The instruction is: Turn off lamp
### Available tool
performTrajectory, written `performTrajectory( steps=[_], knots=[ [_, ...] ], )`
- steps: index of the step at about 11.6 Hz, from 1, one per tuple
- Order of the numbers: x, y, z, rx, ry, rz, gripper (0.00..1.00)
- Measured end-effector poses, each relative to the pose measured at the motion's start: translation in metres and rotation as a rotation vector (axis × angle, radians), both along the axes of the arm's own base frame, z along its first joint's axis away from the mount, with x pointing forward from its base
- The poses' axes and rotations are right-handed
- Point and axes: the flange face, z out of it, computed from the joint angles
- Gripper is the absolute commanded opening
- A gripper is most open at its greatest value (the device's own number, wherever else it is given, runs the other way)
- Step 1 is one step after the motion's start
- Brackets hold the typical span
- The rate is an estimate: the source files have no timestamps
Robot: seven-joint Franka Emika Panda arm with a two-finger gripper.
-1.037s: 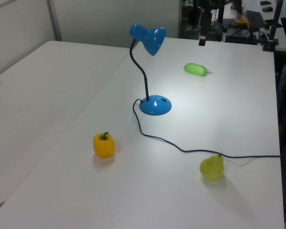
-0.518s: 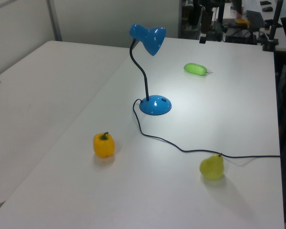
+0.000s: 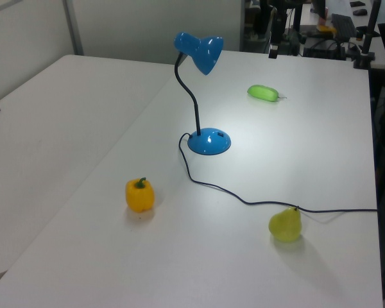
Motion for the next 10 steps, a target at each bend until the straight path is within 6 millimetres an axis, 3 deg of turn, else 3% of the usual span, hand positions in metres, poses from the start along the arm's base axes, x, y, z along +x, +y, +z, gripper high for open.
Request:
performTrajectory(
  steps=[1,10],
  knots=[
    [0.0000,0.0000,0.0000,0.000,0.000,0.000,0.00],
    [-0.0001,0.0043,-0.0002,0.048,0.003,-0.003,0.00]
  ],
)
